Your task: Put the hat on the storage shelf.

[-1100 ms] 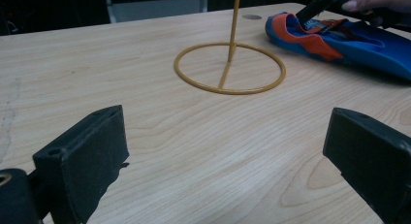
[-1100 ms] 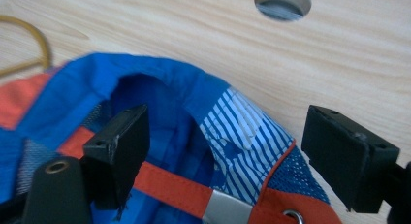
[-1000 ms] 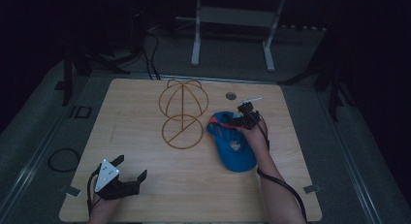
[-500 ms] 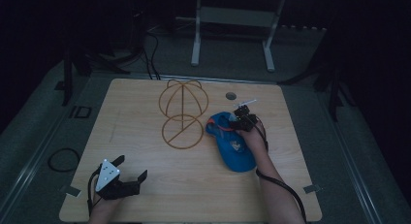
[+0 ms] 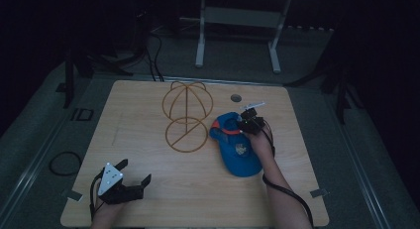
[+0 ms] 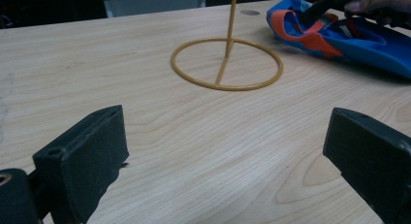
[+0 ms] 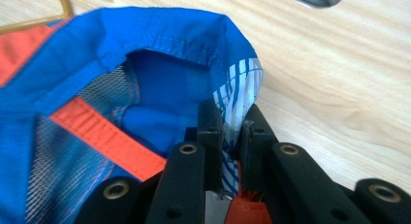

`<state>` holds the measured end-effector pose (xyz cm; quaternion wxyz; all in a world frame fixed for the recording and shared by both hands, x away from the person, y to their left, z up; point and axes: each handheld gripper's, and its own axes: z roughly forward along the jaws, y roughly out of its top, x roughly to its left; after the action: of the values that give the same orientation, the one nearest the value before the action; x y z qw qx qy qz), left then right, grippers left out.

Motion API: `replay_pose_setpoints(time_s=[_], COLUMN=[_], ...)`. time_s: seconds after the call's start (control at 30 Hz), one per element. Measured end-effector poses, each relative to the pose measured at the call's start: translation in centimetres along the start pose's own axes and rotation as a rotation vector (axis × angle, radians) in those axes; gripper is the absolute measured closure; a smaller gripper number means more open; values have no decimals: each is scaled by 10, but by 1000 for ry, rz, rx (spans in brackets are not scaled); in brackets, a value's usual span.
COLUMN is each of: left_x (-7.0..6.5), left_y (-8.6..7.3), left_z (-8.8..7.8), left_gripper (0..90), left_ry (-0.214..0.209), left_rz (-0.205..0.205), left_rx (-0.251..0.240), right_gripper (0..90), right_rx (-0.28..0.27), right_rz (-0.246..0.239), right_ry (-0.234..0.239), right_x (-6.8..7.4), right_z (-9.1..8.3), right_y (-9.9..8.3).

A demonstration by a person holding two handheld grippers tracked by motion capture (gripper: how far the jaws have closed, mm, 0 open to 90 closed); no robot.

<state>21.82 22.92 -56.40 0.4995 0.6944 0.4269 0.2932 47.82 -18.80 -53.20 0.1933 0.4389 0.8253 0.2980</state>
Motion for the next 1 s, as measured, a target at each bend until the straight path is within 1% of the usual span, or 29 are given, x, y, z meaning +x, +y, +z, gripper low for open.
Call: replay_pose_setpoints(time_s=[0.03, 0.07, 0.1, 0.2, 0.27, 0.3, 0.33, 0.37, 0.43, 0.47, 0.5, 0.53, 0.57, 0.63, 0.83, 0.93, 1.0], left_x=[0, -1, -2, -3, -3, -4, -4, -4, -4, -5, -5, -6, -7, -10, -19, -22, -25], left_y=[0, 0, 1, 3, 3, 4, 4, 4, 5, 6, 6, 7, 8, 11, 20, 26, 30], left_z=[0, 0, 0, 0, 0, 0, 0, 0, -1, -1, -1, -1, -1, -1, 1, 5, 6], left_gripper=[25, 25, 25, 25, 25, 25, 25, 25, 25, 25, 25, 25, 25, 25, 25, 25, 25], left_ry=[0, -3, -2, -7, -11, -12, -9, -13, -14, -23, -30, -36, -43, -56, -80, -93, -104], left_rz=[0, -3, -2, 4, 4, 5, 7, 6, 4, -4, -11, -16, -18, -25, -5, 8, 15], left_rx=[0, 0, 0, 0, 0, 0, 0, 1, 0, 0, 1, 5, 5, 6, 17, 23, 21], right_gripper=[821, 822, 823, 825, 825, 825, 826, 826, 826, 827, 827, 827, 827, 827, 827, 827, 827], right_rx=[0, -10, -38, -74, -89, -89, -110, -120, -120, -157, -157, -174, -174, -196, -249, -280, -298], right_rz=[0, -3, 15, 12, 15, 15, 19, 18, 18, 17, 17, 19, 19, 21, 17, 38, 32], right_ry=[0, -3, 2, -9, -13, -13, -17, -18, -18, -28, -28, -28, -28, -29, -33, -13, -12], right_x=[0, -1, -3, -4, -4, -4, -4, -4, -4, -3, -3, -3, -3, -3, -1, -2, -1], right_z=[0, -5, -16, -31, -41, -41, -51, -56, -56, -73, -73, -83, -83, -93, -119, -132, -140], right_y=[0, 0, 1, 2, 2, 2, 2, 1, 1, 1, 1, 2, 2, 3, 4, 3, 3])
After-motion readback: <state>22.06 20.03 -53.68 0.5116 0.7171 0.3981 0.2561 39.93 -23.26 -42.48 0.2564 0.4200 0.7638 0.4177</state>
